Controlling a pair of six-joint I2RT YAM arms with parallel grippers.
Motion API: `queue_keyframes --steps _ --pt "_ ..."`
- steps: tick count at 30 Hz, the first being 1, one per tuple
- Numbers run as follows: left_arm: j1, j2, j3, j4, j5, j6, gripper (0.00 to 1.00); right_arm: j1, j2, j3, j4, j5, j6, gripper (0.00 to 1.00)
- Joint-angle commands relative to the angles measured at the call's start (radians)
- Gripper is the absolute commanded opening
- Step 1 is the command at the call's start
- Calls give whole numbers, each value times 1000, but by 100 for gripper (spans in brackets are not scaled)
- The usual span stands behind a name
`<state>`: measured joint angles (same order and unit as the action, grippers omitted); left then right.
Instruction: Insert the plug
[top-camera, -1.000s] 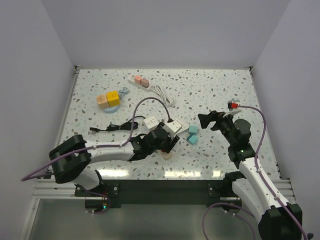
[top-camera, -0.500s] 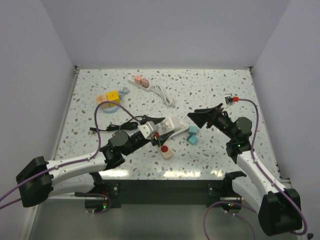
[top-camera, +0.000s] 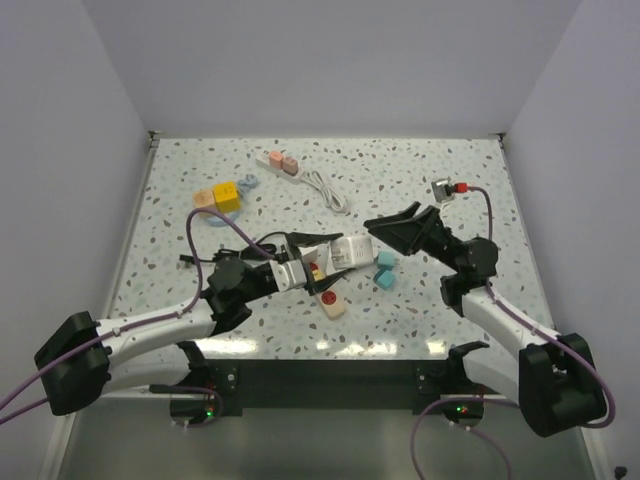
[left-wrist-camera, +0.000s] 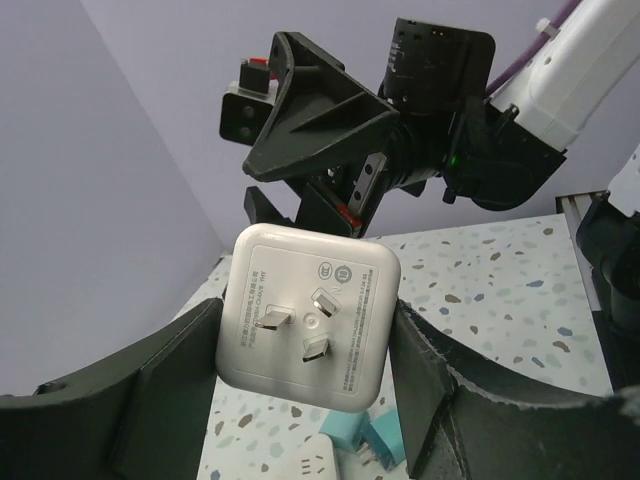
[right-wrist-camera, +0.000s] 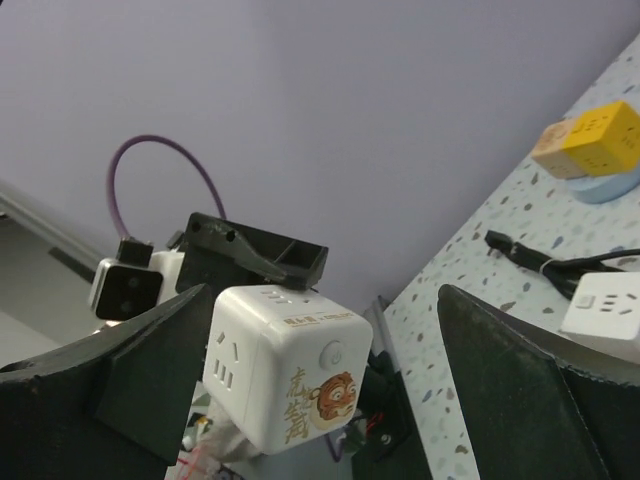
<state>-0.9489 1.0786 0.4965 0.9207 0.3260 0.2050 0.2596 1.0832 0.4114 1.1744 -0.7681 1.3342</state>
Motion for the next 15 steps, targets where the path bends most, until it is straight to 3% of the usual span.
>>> queue_keyframes --steps 1,15 --pt "7 3 65 116 76 48 0 39 9 26 186 -45 114 98" --pt "24 96 158 239 189 10 0 93 54 36 438 -86 254 98"
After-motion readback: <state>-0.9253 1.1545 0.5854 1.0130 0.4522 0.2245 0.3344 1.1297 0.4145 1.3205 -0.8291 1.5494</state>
